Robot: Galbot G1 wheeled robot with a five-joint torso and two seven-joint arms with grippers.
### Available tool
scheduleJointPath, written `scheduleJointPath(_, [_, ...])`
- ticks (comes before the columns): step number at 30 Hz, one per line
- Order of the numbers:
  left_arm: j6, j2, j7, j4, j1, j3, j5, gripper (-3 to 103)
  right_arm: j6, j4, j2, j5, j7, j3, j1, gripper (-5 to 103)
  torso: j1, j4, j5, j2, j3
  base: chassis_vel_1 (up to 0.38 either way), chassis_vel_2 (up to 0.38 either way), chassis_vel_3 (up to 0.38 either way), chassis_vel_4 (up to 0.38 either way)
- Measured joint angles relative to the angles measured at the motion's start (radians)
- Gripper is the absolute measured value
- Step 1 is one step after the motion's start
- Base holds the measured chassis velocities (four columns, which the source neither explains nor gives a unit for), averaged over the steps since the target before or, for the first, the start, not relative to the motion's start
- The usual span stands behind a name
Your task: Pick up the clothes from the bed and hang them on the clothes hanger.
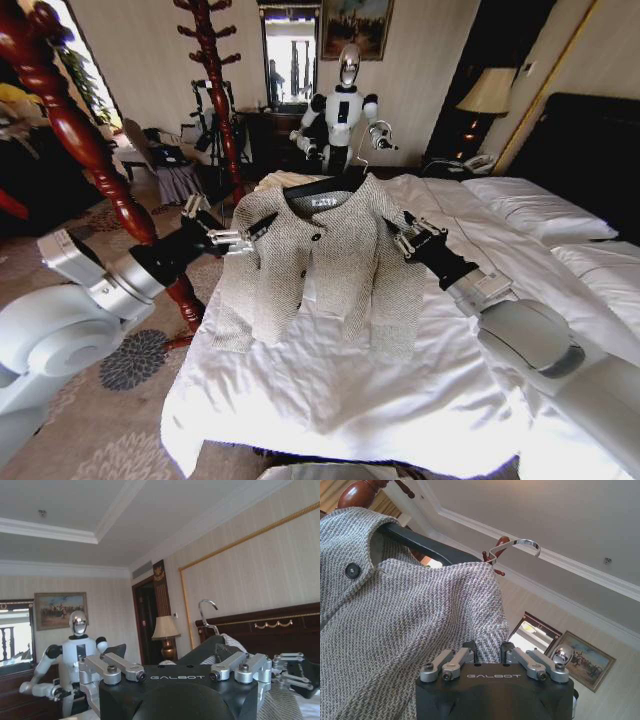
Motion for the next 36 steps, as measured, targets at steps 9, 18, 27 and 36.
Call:
scheduleJointPath(9, [0.149,0.105,-0.076,0.06,-0.119,0.047,-0.093,100,0.017,-0.003,0.004,-0.038,-0.029,-0.004,0.001,22,0.0,0.0001,0.0,0.0,0.0,0.0,0.0,0.0,0.0])
scheduleJointPath(18, [0.182,0.124,-0.029,0.069,-0.109,0.063,-0.119,101,0.026,0.007,0.004,-0.061,-0.035,-0.003,0.002,22,0.0,0.0,0.0,0.0,0.0,0.0,0.0,0.0,0.0])
scheduleJointPath(27, [0.173,0.165,0.064,0.106,-0.097,0.074,-0.134,70,0.027,0.026,0.001,-0.06,-0.035,0.002,0.003,22,0.0,0.0001,-0.0001,0.0,0.0,0.0,0.0,0.0,0.0])
scheduleJointPath(36, [0.143,0.211,0.15,0.152,-0.097,0.07,-0.149,37,0.033,0.038,-0.003,-0.057,-0.039,0.002,0.006,22,0.0,0.0001,0.0001,0.0,0.0,0.0,0.0,0.0,0.0])
